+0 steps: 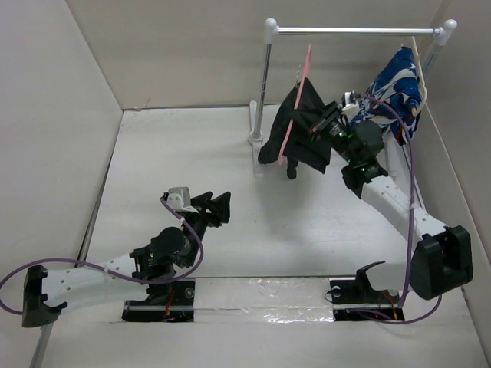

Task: Place the trousers on the hanger
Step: Place the hanger at the clothesline.

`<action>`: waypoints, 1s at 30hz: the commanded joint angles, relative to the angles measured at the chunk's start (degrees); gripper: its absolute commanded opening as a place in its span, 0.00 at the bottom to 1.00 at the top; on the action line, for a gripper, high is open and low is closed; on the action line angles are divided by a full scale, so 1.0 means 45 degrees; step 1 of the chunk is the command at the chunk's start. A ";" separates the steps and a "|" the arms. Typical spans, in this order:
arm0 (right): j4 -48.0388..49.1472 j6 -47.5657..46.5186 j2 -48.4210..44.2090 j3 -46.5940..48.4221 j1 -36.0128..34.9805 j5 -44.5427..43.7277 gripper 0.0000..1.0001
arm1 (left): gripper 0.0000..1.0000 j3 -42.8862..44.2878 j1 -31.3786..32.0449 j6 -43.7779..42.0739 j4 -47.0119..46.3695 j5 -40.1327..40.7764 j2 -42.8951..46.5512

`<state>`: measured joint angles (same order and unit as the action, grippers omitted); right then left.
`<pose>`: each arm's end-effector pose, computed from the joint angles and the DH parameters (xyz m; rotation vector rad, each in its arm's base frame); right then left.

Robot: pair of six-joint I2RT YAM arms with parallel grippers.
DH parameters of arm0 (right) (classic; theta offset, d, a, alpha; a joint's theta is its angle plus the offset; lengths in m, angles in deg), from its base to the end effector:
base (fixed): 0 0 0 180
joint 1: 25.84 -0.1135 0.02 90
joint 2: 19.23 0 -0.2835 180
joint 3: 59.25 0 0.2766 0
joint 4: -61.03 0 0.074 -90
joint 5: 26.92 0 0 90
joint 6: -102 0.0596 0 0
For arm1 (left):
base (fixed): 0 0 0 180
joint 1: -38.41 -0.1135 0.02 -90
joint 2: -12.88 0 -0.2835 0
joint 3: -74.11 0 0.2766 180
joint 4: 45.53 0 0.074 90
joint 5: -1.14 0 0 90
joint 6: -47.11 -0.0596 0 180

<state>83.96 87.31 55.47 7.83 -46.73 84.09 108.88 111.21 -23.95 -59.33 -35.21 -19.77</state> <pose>0.3141 0.1428 0.3845 0.3573 1.4823 1.6287 0.0940 -0.1414 0.3067 -0.1737 1.4359 -0.7198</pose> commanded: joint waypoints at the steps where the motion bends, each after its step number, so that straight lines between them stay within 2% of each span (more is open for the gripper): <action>1: 0.0715 -0.0426 0.0156 0.2602 0.0868 0.0817 0.00 | 0.56 0.0076 -0.0141 0.0107 -0.0499 -0.0105 -0.0070; 11: -0.0692 -0.0173 0.3321 0.6802 0.2472 0.1697 0.00 | 0.56 -0.0020 -0.0141 0.0205 -0.0224 -0.0067 0.0397; 14: -0.0558 -0.0095 0.3479 0.6708 0.2473 0.1697 0.00 | 0.56 -0.0020 -0.0141 0.0303 -0.0088 -0.0144 0.0651; 21: 0.1063 0.0256 0.2990 0.4520 0.2317 0.1579 0.00 | 0.56 -0.0079 -0.0141 0.0361 -0.0126 -0.0319 0.0828; 30: 0.0850 0.0589 0.4553 0.7272 0.2903 0.2536 0.00 | 0.56 0.0058 -0.0141 0.0342 -0.0106 -0.0184 0.0301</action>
<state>75.83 90.04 77.63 32.76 -34.46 93.54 108.70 110.68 -22.64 -58.59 -36.17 -18.19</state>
